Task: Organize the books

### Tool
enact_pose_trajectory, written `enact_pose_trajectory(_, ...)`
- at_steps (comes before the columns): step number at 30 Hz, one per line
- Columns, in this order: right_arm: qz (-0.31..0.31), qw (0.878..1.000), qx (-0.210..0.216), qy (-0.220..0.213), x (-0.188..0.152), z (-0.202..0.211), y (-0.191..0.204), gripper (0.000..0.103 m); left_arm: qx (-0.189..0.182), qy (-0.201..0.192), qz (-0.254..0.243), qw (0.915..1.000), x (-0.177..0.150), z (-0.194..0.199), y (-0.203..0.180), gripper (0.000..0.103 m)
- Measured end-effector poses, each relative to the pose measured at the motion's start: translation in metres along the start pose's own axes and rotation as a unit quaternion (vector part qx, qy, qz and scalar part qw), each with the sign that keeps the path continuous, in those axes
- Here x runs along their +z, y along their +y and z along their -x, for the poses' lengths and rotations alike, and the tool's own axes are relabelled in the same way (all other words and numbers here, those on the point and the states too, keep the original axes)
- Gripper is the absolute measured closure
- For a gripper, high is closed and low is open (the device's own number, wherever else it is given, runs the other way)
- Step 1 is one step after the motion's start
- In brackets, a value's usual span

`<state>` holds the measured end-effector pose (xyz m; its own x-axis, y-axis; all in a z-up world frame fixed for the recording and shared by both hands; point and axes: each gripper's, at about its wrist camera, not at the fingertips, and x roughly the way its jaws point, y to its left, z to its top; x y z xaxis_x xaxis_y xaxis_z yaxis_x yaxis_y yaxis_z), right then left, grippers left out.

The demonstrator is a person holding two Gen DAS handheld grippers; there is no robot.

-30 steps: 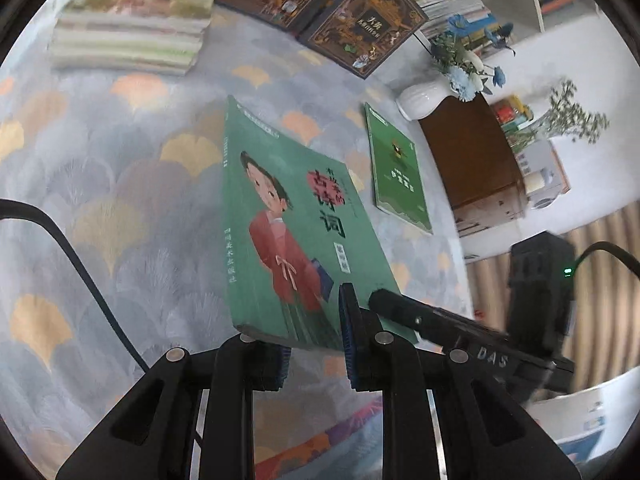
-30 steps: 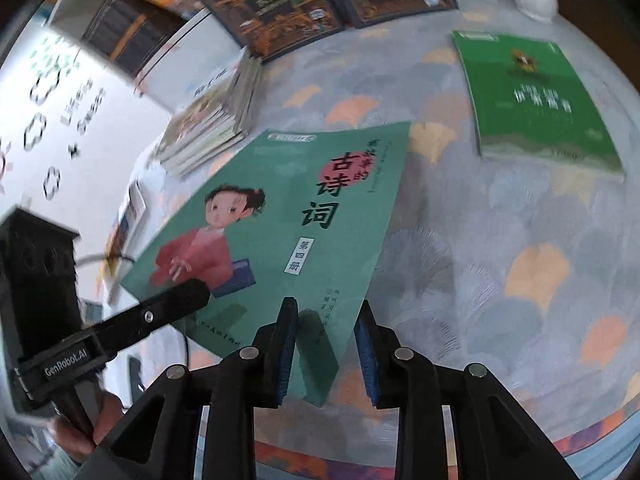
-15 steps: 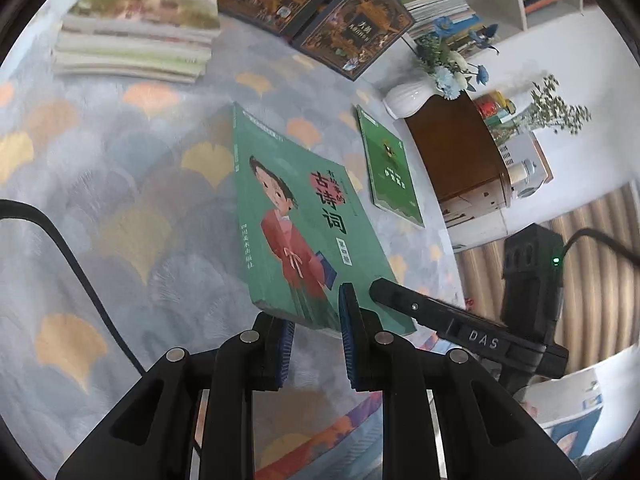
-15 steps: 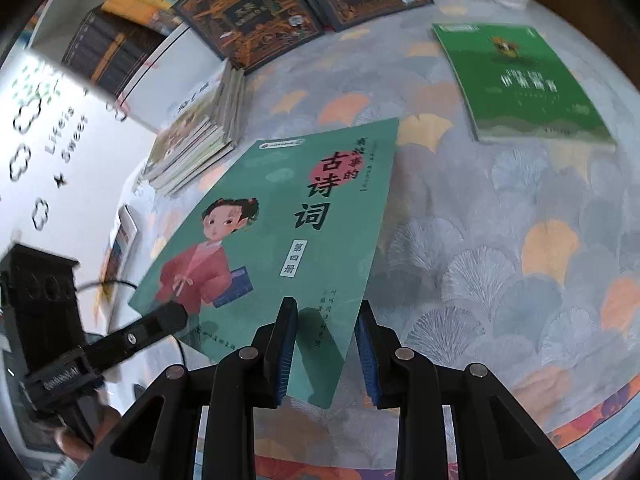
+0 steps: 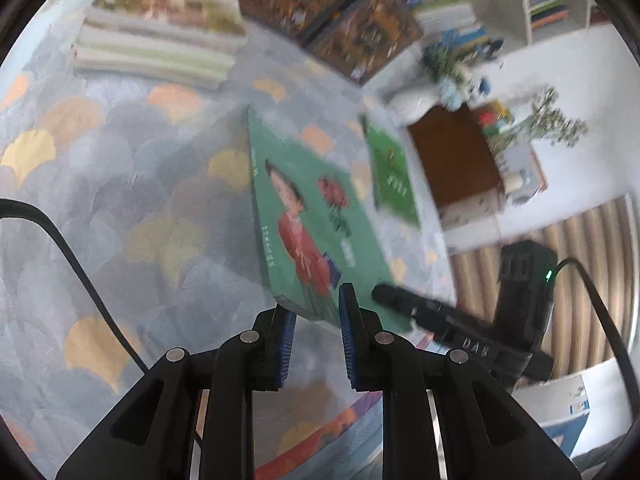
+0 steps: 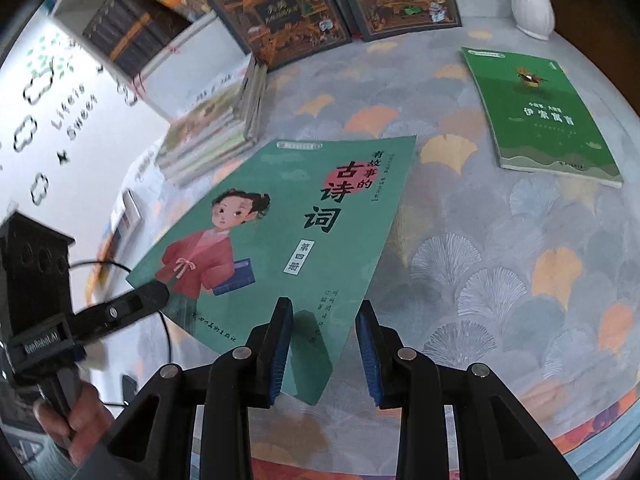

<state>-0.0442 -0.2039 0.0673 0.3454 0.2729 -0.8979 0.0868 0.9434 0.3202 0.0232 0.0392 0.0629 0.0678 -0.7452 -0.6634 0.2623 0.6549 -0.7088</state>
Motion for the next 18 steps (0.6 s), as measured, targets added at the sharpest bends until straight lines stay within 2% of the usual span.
enact_pose_trajectory(2, 0.020, 0.999, -0.029, 0.015, 0.003, -0.008, 0.003, 0.073, 0.010, 0.026, -0.006, 0.9996, -0.006, -0.003, 0.004, 0.086)
enact_pose_trajectory(5, 0.026, 0.998, -0.051, 0.039, 0.002, -0.023, -0.002, 0.072, 0.028, 0.045, -0.011, 0.9985, -0.020, -0.003, 0.012, 0.083)
enact_pose_trajectory(10, 0.028, 0.994, -0.069, 0.076, -0.009, -0.050, -0.014, 0.070, 0.067, 0.025, 0.003, 0.9974, -0.018, -0.003, 0.026, 0.083)
enact_pose_trajectory(11, 0.036, 0.995, -0.068, 0.063, -0.011, -0.048, -0.013, 0.068, 0.077, 0.022, 0.002, 0.9968, -0.014, -0.006, 0.027, 0.083)
enact_pose_trajectory(14, 0.056, 0.993, -0.077, 0.066, -0.010, -0.050, -0.009, 0.067, 0.121, 0.017, -0.005, 0.9925, -0.001, -0.022, 0.030, 0.083)
enact_pose_trajectory(16, 0.044, 0.995, -0.070, 0.064, -0.010, -0.051, -0.012, 0.067, 0.129, 0.035, -0.016, 0.9909, 0.004, -0.036, 0.031, 0.083)
enact_pose_trajectory(18, 0.020, 0.997, -0.052, 0.052, -0.011, -0.050, -0.019, 0.067, 0.120, 0.067, -0.030, 0.9900, 0.005, -0.051, 0.030, 0.076)
